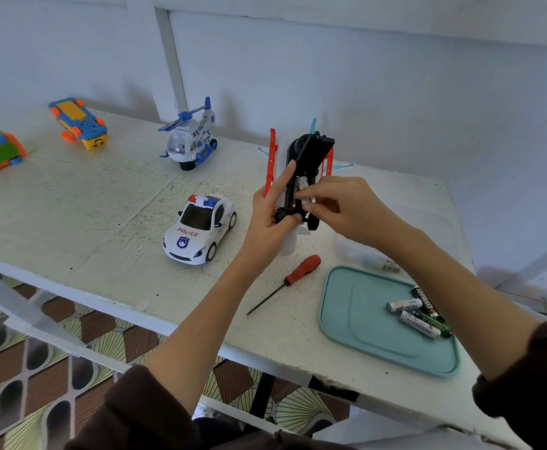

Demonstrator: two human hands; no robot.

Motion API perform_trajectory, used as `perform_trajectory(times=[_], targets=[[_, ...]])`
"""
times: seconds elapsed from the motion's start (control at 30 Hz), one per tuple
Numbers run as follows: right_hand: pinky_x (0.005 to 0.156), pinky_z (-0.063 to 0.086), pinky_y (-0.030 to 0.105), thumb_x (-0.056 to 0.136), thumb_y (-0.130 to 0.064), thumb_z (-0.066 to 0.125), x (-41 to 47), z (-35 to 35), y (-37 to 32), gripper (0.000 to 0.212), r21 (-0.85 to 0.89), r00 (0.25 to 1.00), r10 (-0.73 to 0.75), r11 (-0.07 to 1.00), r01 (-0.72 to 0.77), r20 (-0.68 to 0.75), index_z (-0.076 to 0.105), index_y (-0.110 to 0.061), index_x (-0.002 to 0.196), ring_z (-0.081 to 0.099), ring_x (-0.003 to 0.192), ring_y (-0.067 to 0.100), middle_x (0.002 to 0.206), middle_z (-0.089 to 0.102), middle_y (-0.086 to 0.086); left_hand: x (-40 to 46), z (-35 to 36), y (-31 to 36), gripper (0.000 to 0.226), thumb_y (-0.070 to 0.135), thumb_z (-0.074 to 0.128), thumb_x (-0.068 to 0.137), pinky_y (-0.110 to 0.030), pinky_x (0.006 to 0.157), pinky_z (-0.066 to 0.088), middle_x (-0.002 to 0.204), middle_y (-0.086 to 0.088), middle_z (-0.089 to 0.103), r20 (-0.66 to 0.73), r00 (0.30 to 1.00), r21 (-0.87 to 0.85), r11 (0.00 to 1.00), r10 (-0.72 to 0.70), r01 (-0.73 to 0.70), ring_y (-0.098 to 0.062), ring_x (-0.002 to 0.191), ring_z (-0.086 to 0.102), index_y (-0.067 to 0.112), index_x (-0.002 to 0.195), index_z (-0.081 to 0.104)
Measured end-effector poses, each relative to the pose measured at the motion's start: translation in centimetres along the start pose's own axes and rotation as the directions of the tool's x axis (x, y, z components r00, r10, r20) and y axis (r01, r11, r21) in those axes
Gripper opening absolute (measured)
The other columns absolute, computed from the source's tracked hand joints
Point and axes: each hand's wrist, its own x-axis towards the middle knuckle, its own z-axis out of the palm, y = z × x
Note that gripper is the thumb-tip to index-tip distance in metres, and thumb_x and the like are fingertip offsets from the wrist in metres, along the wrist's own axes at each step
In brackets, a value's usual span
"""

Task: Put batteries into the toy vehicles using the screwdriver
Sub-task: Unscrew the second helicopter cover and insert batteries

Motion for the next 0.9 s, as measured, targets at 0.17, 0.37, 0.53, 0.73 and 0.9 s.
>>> perform_trajectory(times=[0.17, 0.37, 0.53, 0.73, 0.9], targets=[[0.073, 0.038, 0.013, 0.083, -0.006, 0.064, 0.3, 0.5, 0.1, 0.019, -0.016, 0.999, 0.039, 0.999, -0.039, 0.022, 0.070, -0.002, 0.100, 0.053, 0.069, 0.009, 0.086, 0.071, 0.012, 0.0, 0.1, -0.1, 0.070, 0.011, 0.050, 0.080, -0.021, 0.101, 0.040, 0.134, -0.009, 0.038, 0.006, 1.000, 0.006, 1.000, 0.014, -0.015, 0.016, 0.111, 0.040, 0.046, 0.137, 0.029], [0.074, 0.034, 0.003, 0.084, -0.007, 0.064, 0.6, 0.6, -0.2, 0.019, 0.022, 0.991, 0.131, 0.991, -0.131, 0.018, 0.071, -0.005, 0.101, 0.062, 0.074, 0.011, 0.094, 0.072, 0.010, 0.0, 0.1, 0.1, 0.070, 0.010, 0.050, 0.079, -0.024, 0.101, 0.042, 0.131, -0.009, 0.038, 0.011, 1.000, 0.003, 1.000, 0.015, -0.015, 0.014, 0.107, 0.043, 0.047, 0.135, 0.030], [0.067, 0.034, 0.002, 0.083, -0.010, 0.065, 1.0, 0.6, -0.1, 0.018, 0.010, 0.977, 0.212, 0.977, -0.212, 0.024, 0.072, -0.009, 0.099, 0.048, 0.061, -0.001, 0.087, 0.070, 0.006, 0.1, 0.4, 0.3, 0.071, 0.012, 0.049, 0.077, -0.038, 0.109, 0.039, 0.128, -0.009, 0.039, -0.002, 0.999, 0.019, 0.999, -0.047, 0.047, -0.014, 0.123, 0.042, 0.055, 0.131, 0.032], [0.074, 0.045, 0.026, 0.084, -0.015, 0.063, 0.9, 0.2, -0.2, 0.017, -0.028, 0.970, 0.235, 0.972, -0.234, 0.054, 0.072, -0.016, 0.099, 0.054, 0.074, 0.011, 0.087, 0.068, 0.001, -0.1, 0.5, 0.3, 0.072, 0.011, 0.049, 0.076, -0.040, 0.107, 0.040, 0.123, -0.004, 0.040, 0.018, 0.999, 0.028, 0.998, -0.049, 0.049, -0.023, 0.124, 0.040, 0.054, 0.131, 0.031], [0.078, 0.048, 0.033, 0.087, -0.020, 0.062, 0.5, -0.2, 0.5, 0.020, 0.007, 0.967, 0.242, 0.970, -0.243, 0.075, 0.071, -0.023, 0.104, 0.053, 0.078, 0.009, 0.094, 0.069, -0.002, 0.0, 0.6, 0.5, 0.071, 0.011, 0.049, 0.076, -0.023, 0.101, 0.041, 0.123, -0.001, 0.039, 0.047, 0.998, 0.031, 0.999, -0.040, 0.039, -0.005, 0.121, 0.039, 0.052, 0.132, 0.030]])
